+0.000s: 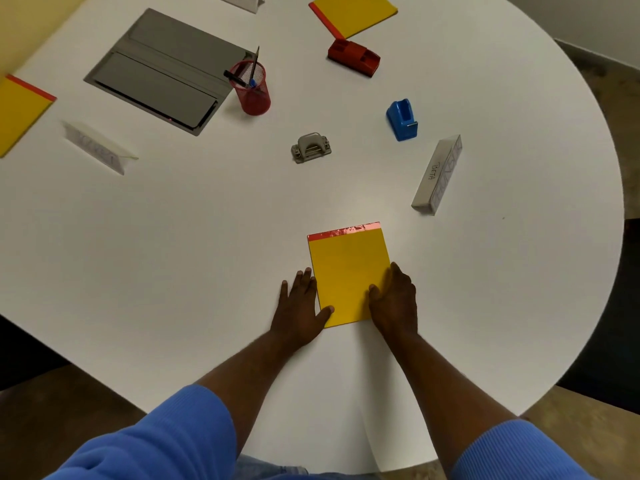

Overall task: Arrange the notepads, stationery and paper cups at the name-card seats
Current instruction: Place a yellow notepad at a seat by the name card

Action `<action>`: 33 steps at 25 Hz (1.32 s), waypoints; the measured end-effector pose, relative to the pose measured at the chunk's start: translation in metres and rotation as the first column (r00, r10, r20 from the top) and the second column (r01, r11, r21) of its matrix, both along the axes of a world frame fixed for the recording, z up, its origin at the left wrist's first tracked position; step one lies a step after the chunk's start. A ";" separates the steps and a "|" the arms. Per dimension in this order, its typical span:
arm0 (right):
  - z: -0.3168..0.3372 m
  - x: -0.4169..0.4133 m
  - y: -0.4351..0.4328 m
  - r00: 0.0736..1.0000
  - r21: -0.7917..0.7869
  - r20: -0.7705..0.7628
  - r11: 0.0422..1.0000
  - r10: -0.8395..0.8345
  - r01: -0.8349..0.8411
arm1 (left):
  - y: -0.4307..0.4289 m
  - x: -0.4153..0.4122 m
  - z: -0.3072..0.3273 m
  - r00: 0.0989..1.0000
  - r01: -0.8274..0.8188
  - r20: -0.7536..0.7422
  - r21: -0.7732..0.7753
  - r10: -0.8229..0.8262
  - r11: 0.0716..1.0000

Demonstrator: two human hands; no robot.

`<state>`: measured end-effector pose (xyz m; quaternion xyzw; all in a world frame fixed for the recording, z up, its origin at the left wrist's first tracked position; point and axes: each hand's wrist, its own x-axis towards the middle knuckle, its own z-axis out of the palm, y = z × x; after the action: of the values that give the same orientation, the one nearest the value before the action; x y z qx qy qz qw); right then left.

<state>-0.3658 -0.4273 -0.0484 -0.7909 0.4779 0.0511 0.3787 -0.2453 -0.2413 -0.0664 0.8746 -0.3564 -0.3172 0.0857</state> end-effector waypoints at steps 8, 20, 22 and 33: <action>0.001 0.006 -0.012 0.988 0.098 -0.070 0.984 -0.139 0.146 | 0.001 0.005 0.008 0.979 -0.194 -0.086 -0.140 0.184 0.971; -0.003 -0.012 0.020 0.972 0.240 -0.053 0.942 -0.230 0.235 | -0.001 0.024 0.028 0.795 -0.584 -0.347 -0.216 0.498 0.782; 0.001 -0.016 0.023 0.972 0.258 0.023 0.940 -0.235 0.221 | 0.004 0.027 0.029 0.779 -0.595 -0.376 -0.190 0.502 0.781; 0.040 0.000 0.057 0.886 0.444 0.276 0.867 -0.374 0.227 | 0.059 0.046 0.049 0.706 -0.694 -0.402 -0.230 0.583 0.682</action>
<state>-0.3656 -0.3708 -0.0086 -0.6070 0.5004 -0.0558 0.6148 -0.1997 -0.1827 -0.0177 0.8536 -0.0598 -0.3219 0.4051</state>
